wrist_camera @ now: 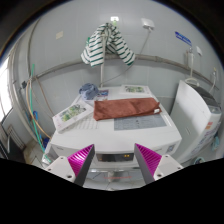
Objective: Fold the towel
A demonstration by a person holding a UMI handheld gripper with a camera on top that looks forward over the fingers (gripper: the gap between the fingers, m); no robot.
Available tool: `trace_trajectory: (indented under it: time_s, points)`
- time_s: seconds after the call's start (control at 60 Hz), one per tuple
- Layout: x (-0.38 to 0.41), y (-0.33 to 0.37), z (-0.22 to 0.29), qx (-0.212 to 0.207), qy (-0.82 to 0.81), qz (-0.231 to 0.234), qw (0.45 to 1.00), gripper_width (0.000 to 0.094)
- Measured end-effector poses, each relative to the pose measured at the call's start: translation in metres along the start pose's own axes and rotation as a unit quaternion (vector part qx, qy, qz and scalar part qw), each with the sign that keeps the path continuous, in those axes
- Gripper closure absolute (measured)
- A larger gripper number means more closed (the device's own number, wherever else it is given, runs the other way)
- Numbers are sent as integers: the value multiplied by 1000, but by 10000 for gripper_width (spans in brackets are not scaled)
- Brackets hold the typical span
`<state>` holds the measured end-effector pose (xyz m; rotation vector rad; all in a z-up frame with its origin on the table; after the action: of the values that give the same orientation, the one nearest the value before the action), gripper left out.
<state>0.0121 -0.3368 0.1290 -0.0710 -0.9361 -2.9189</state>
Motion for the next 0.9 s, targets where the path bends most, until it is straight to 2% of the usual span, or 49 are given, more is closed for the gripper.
trace_trajectory:
  time_s: [0.133,0.283,0.4,0.483,0.533,0.567,0.6,0.667,0.833,0.9]
  points:
    - [53,-38,19,3,35,22,999,99]
    - [87,-115,54,-9,80,61,995,101]
    - [103,-178,69,-1,110,69,992,99]
    - [100,-218,72,8,134,59,989,135]
    - [94,-237,69,20,145,51,988,200]
    - [90,-247,64,33,146,48,988,368]
    - [93,-251,67,24,130,62,989,536]
    - [76,-256,72,17,129,29,991,873]
    - [77,-256,71,10,132,33,991,923]
    - [79,-256,79,10,116,49,992,924]
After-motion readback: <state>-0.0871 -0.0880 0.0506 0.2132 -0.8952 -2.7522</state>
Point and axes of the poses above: the point between the fingertips, and its own axes, seen from behind it with the camera up: x to the left, z up, y backward, against the way the camera looks, the point moved 9 cm from there along y, backward, against the way the camera looks, and after that the axes turned 1 degree about -x, right-handed, at the moved point
